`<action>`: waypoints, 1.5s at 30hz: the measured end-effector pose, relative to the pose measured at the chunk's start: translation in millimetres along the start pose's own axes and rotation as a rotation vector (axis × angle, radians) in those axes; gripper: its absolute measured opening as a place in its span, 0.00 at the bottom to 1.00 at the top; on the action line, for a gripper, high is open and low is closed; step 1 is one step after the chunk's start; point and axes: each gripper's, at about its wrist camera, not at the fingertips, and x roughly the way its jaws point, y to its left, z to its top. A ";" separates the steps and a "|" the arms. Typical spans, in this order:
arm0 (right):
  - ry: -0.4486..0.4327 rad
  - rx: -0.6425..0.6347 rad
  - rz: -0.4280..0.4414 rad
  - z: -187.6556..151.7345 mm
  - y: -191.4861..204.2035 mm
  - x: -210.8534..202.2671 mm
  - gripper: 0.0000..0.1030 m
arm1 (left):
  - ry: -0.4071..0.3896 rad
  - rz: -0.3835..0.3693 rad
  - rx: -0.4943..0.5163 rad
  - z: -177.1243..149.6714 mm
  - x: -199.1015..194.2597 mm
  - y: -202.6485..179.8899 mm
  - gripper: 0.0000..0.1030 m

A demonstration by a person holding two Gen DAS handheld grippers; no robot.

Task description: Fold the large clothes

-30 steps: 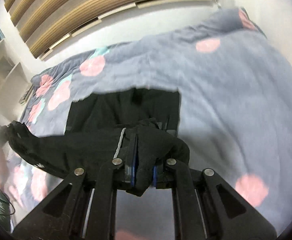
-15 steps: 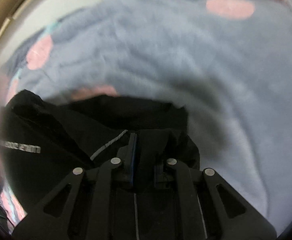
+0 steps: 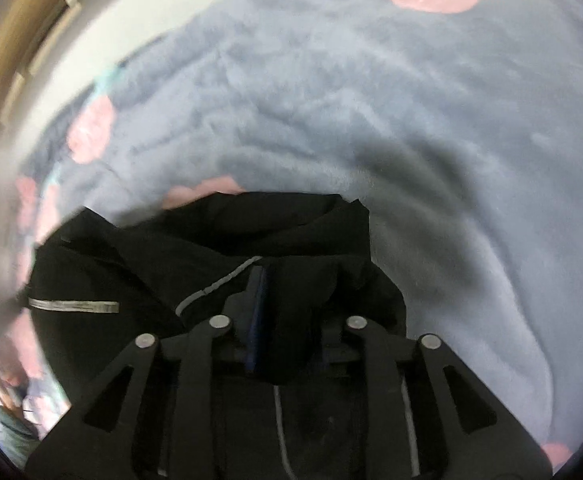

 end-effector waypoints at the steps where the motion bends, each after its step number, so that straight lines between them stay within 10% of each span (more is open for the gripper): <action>1: -0.007 0.015 0.024 -2.2 -3.1 -10.2 0.27 | -0.003 -0.013 0.001 0.2 -11.1 1.2 0.28; 5: -0.071 0.044 0.102 -12.1 -4.9 -55.6 0.49 | -0.079 -0.007 -0.016 -2.2 -69.5 16.6 0.44; 8: -0.164 0.027 0.071 -18.9 -2.5 -88.6 0.86 | -0.141 -0.007 -0.032 -8.6 -97.8 22.4 0.55; 17: -0.133 -0.165 -0.076 1.1 13.9 -33.6 0.84 | -0.042 0.024 -0.069 -7.7 -28.1 28.3 0.57; 28: -0.033 -0.207 0.009 30.7 -4.7 41.3 0.82 | 0.039 -0.085 -0.132 24.3 55.6 46.8 0.58; 31: 0.001 -0.211 0.034 33.5 -4.4 53.2 0.72 | 0.060 -0.187 -0.136 27.6 72.5 41.9 0.57; 33: -0.017 -0.248 -0.016 30.1 1.7 49.0 0.09 | 0.036 -0.151 -0.069 26.6 71.6 28.4 0.24; 34: -0.015 -0.249 -0.013 28.8 3.1 46.1 0.09 | 0.024 -0.121 -0.032 23.9 68.5 20.4 0.11; 41: -0.255 -0.259 -0.091 31.9 11.1 -36.0 0.08 | -0.216 -0.174 -0.069 31.1 -13.5 12.1 0.10; 45: -0.317 -0.276 -0.162 61.5 34.8 -32.8 0.08 | -0.245 -0.021 -0.017 60.0 -4.6 -4.4 0.10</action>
